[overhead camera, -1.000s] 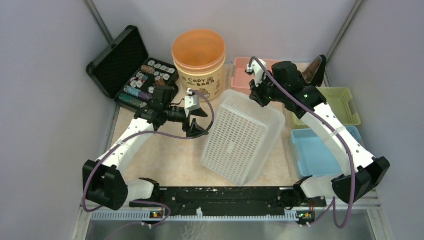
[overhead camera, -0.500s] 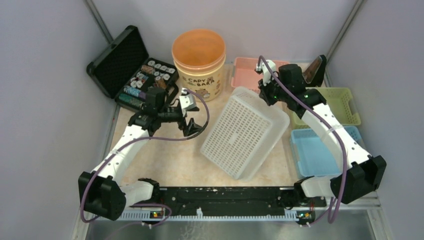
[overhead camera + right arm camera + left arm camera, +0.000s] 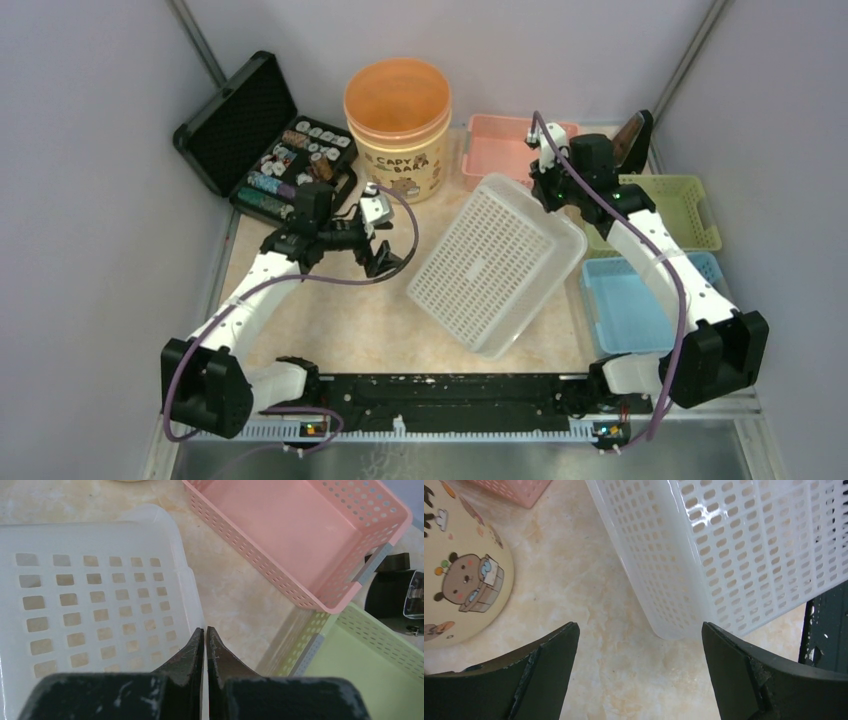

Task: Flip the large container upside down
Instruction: Turn the container upside down at the center of the board.

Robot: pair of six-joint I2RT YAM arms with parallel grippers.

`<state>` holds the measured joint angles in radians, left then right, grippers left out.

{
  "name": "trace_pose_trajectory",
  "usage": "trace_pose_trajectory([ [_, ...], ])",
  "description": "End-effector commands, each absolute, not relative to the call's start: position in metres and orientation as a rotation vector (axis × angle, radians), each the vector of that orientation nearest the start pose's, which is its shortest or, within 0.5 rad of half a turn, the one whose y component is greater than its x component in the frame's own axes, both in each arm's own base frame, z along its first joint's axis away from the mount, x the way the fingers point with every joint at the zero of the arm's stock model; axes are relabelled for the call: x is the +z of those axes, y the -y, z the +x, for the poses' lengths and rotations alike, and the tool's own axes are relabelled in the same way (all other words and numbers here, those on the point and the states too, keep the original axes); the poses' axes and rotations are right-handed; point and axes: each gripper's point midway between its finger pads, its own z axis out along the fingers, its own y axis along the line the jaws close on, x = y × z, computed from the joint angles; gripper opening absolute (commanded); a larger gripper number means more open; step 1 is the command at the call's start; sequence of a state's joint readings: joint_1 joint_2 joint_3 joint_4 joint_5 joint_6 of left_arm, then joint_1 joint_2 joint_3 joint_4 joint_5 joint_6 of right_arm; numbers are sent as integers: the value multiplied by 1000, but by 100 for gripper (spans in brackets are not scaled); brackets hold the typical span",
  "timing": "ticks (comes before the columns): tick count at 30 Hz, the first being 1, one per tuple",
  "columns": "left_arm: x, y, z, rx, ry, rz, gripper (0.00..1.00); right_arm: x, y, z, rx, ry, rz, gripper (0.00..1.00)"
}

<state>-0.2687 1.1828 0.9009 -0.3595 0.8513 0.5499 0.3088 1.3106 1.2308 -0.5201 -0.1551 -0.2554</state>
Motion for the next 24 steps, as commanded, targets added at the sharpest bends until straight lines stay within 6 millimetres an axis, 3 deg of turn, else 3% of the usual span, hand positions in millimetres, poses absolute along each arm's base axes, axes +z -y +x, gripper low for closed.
trace_pose_trajectory([
  [1,178,197,264,-777,-1634,1276,99,262,-129,370,204,-1955,-627,0],
  [10,151,200,240,-865,-1575,1401,99,257,-126,373,203,-1962,-612,0],
  [17,133,199,238,-882,-1584,1411,99,252,-123,376,201,-1973,-599,0],
  [21,135,203,235,-930,-1573,1408,99,250,-121,378,201,-1976,-590,0],
  [24,148,209,236,-977,-1549,1388,99,247,-120,379,196,-1983,-583,0],
])
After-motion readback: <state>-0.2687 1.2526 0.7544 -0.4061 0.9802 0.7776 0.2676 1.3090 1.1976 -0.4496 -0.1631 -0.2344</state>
